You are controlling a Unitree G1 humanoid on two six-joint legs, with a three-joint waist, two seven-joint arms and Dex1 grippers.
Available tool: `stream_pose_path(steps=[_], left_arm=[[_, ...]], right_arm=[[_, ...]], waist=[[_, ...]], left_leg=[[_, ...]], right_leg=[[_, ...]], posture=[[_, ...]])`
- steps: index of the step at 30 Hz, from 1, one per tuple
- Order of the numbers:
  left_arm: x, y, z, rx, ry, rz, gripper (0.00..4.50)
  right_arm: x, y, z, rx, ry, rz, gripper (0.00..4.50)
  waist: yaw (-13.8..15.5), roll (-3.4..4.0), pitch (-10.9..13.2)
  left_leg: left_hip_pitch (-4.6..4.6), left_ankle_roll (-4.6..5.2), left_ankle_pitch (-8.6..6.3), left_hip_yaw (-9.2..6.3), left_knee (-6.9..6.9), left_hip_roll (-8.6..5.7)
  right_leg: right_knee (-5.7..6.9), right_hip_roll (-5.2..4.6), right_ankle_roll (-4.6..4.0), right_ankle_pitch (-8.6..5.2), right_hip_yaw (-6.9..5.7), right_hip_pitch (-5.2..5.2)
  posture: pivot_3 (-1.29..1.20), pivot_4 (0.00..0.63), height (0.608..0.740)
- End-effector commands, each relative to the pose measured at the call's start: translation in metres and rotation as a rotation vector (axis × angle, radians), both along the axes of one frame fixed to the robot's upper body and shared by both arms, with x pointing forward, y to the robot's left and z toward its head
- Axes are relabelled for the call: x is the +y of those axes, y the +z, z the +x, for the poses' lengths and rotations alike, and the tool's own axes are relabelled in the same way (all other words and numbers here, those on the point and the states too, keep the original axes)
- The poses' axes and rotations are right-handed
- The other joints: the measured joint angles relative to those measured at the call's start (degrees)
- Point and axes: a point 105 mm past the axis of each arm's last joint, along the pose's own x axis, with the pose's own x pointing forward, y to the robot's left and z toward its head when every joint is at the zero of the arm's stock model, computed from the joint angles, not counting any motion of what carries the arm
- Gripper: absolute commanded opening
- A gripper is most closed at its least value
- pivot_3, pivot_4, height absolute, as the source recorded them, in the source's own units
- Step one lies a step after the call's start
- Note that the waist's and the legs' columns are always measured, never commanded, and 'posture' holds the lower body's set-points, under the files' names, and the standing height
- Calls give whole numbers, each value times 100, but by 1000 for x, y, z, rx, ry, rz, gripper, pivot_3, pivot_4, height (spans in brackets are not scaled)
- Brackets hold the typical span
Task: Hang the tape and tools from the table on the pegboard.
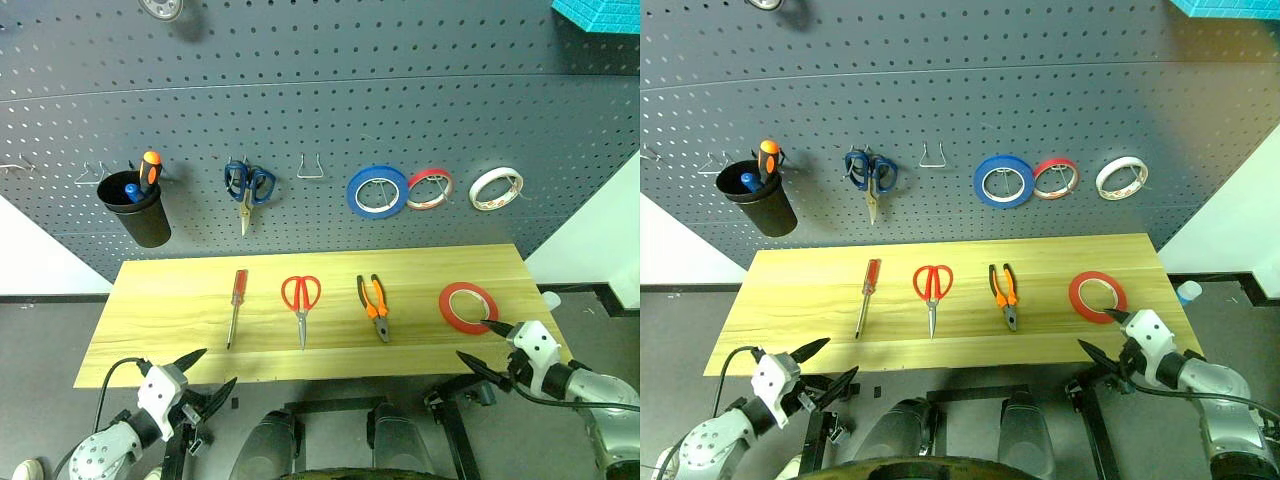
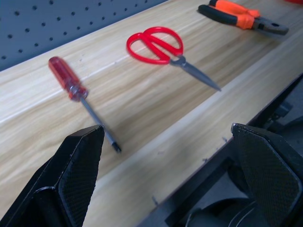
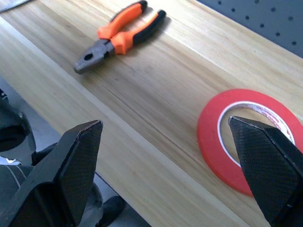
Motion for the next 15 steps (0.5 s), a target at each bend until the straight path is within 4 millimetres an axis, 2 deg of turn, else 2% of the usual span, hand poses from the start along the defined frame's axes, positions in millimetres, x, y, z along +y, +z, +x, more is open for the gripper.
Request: stream_pose_path(steps=[1, 15], left_arm=[[8, 7, -1, -50, 22, -1, 4500], [3, 4, 5, -73, 23, -2, 4500]], right_arm=[[-3, 15, 3, -44, -11, 16, 4452], [17, 25, 4, -35, 8, 38, 4452]], waist=[[0, -2, 1], [6, -2, 2]], left_leg=[[0, 0, 0, 0, 1, 0], [-4, 0, -1, 0, -1, 1]], right_leg=[[0, 0, 0, 0, 0, 0], [-6, -1, -1, -1, -1, -2]], posture=[[-43, 109, 740], [-46, 107, 740]])
